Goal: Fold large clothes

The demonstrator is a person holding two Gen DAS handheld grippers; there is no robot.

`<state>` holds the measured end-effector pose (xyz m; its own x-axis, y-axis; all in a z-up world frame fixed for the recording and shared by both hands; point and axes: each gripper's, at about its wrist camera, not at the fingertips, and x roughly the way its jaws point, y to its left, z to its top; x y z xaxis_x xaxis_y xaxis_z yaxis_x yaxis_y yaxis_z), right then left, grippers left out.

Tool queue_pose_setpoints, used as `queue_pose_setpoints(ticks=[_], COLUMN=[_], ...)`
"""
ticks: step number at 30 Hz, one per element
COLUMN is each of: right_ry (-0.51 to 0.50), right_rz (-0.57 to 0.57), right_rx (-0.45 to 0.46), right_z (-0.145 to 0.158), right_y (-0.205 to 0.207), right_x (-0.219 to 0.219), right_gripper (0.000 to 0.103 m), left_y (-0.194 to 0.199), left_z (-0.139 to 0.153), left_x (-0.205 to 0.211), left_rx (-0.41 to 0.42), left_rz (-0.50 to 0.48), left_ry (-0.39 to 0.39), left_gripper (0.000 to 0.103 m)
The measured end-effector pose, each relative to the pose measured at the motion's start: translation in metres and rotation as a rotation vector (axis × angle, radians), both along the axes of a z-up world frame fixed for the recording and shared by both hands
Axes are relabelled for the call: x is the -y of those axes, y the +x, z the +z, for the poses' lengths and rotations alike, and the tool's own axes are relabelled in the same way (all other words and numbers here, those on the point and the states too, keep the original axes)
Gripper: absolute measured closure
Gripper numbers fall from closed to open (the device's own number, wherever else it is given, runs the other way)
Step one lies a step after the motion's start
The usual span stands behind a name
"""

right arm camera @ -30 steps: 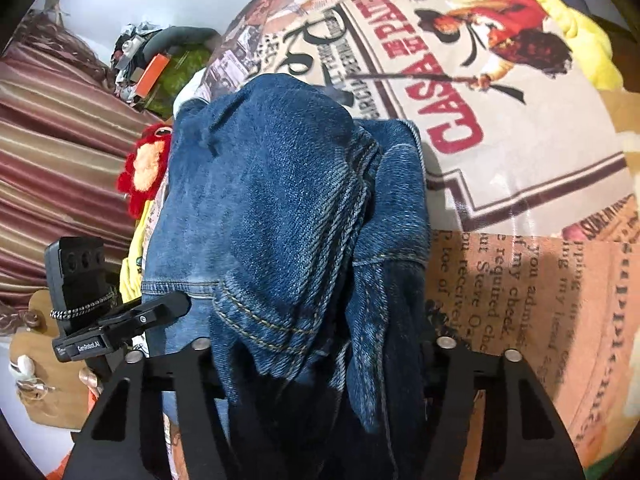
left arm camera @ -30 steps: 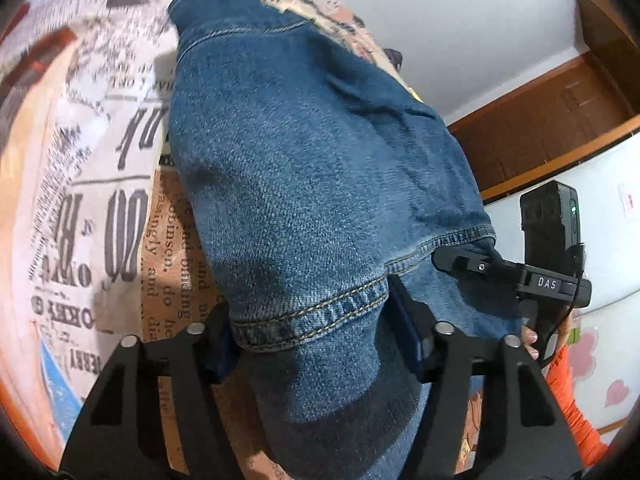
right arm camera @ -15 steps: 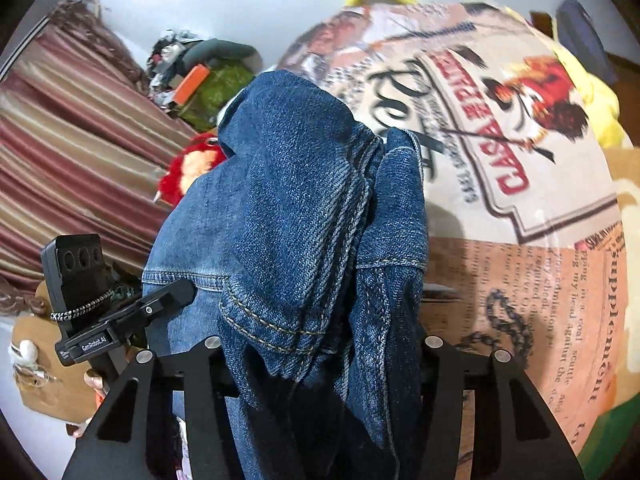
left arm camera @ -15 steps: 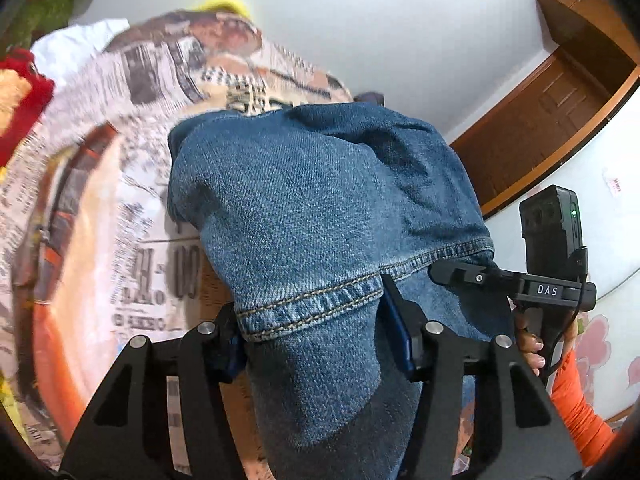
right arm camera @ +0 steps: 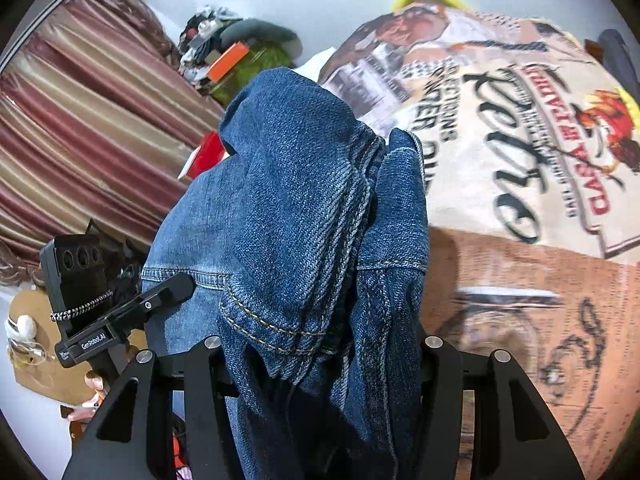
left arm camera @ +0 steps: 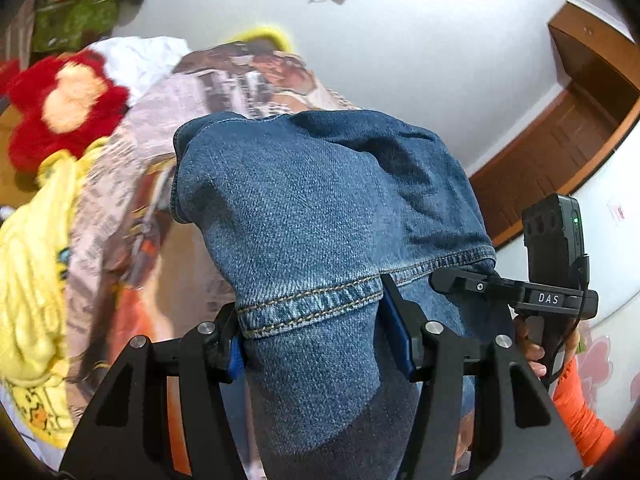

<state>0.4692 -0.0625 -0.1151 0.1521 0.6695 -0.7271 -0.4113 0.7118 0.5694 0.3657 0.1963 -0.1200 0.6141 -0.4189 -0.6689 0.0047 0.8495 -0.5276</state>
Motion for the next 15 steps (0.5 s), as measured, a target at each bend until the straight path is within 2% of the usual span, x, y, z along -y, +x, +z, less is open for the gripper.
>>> queue_pose_setpoints(ticks=[7,15], right_ry=[-0.037,-0.105], right_rz=[0.047,0.071], right_rx=[-0.073,-0.174], right_z=[-0.042,-0.119], right_y=[-0.003,-0.007], right_x=[-0.06,-0.095], right_gripper=[0.051,0.051], left_y=[-0.016,-0.02], left_z=[-0.044,-0.122], left_x=[-0.055,-0.08], left_rx=[-0.085,-0.221], left_rz=[0.064,0.077], left_ry=[-0.037,-0.061], left_gripper=[0.047,0.046])
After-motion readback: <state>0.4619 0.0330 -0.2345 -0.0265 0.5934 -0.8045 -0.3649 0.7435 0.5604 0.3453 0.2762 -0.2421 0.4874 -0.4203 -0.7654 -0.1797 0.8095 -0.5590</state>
